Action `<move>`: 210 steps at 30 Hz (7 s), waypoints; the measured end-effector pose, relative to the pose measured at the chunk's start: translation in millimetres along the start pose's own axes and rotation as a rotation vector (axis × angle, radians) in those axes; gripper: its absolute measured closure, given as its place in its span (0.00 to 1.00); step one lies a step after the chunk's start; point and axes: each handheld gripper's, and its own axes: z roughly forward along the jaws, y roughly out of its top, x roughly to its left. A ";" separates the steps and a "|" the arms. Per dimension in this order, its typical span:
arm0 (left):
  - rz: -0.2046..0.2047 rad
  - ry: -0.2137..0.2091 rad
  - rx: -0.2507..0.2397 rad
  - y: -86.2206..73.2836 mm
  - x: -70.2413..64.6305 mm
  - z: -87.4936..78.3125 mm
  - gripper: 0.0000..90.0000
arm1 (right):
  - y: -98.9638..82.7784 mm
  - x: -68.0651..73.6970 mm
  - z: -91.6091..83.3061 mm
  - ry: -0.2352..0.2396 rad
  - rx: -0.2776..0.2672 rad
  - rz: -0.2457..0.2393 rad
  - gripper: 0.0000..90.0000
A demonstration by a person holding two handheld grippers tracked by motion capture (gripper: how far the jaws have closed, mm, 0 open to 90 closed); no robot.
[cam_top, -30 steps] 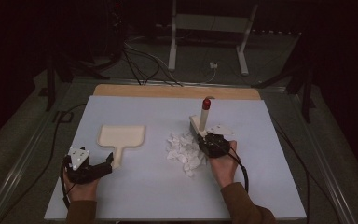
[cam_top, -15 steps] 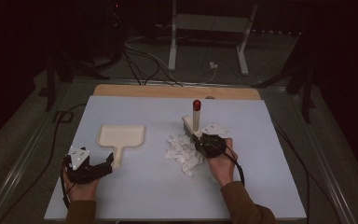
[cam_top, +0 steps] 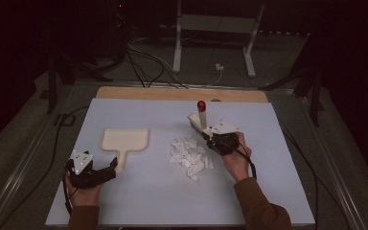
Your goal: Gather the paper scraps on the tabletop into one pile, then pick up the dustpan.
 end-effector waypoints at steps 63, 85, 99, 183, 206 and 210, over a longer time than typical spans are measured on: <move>0.002 -0.009 0.006 -0.4 -0.9 1.2 0.00 | -9.7 -18.3 18.8 0.494 -0.032 -0.076 0.75; -0.001 -0.008 0.009 -0.5 0.3 1.0 0.00 | -8.6 -38.5 14.0 0.314 -0.079 0.122 0.75; -0.002 -0.008 0.009 -0.6 -0.4 1.1 0.00 | -1.3 -40.6 -7.0 0.318 -0.137 0.152 0.75; -0.019 0.045 0.371 12.0 -36.8 63.4 0.40 | -72.0 -66.6 -51.3 -0.102 0.061 0.423 0.74; -0.017 0.047 0.446 15.6 -35.2 72.4 0.73 | -73.2 -66.9 -52.3 -0.098 0.057 0.424 0.74; -0.012 0.017 0.451 16.4 -31.0 71.9 0.74 | -73.0 -66.5 -52.1 -0.098 0.057 0.417 0.74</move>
